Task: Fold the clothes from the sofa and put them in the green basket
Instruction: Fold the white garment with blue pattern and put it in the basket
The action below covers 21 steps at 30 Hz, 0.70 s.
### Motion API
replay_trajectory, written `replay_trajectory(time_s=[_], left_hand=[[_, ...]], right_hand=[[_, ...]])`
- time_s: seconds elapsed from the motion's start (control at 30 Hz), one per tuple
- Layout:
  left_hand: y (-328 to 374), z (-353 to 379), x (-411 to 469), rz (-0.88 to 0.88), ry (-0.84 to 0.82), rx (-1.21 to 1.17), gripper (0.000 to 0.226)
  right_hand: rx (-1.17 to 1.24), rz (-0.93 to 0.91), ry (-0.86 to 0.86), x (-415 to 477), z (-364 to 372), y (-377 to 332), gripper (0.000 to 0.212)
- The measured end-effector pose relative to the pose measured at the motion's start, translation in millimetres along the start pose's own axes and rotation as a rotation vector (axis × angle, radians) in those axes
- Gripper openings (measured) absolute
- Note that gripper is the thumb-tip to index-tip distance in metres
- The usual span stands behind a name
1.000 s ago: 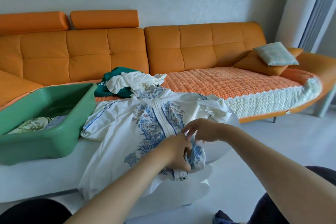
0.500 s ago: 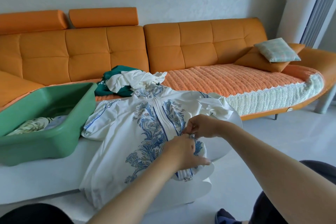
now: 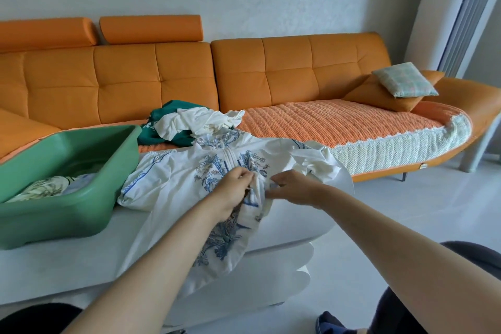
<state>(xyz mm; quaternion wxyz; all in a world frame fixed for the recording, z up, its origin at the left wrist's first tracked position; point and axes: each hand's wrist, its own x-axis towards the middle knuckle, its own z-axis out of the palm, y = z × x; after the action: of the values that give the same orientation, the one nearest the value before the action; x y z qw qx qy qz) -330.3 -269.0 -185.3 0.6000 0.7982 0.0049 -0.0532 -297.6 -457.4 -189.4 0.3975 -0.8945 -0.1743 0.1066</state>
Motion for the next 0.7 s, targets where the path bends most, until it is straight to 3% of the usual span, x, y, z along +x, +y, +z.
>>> replay_trajectory(time_s=[0.1, 0.23, 0.33, 0.4, 0.43, 0.47, 0.53, 0.6, 0.7], left_hand=[[21, -10, 3, 0.003, 0.096, -0.044, 0.014], [49, -21, 3, 0.079, 0.150, 0.053, 0.012], [62, -24, -2, 0.225, 0.033, 0.227, 0.017], [65, -24, -4, 0.299, -0.085, 0.359, 0.027], [64, -23, -3, 0.335, -0.104, 0.443, 0.025], [61, -24, -1, 0.376, -0.072, 0.542, 0.020], [57, -25, 2, 0.462, 0.099, 0.692, 0.019], [56, -24, -1, 0.494, 0.192, 0.732, 0.030], [49, -17, -2, 0.426, 0.007, 0.860, 0.027]], right_hand=[[0.152, -0.059, 0.314, 14, 4, -23, 0.021], [-0.083, -0.140, 0.491, 17, -10, -48, 0.031], [-0.091, -0.121, 0.479, 13, -18, -53, 0.030], [-0.016, -0.142, 0.419, 8, -17, -52, 0.018], [-0.005, -0.151, 0.384, 3, -16, -51, 0.008], [-0.033, -0.159, 0.363, -2, -15, -49, 0.016], [-0.233, -0.137, 0.345, -8, -13, -43, 0.035], [-0.516, -0.098, 0.391, -10, -12, -36, 0.036], [-0.733, -0.102, 0.407, -16, -19, -27, 0.045]])
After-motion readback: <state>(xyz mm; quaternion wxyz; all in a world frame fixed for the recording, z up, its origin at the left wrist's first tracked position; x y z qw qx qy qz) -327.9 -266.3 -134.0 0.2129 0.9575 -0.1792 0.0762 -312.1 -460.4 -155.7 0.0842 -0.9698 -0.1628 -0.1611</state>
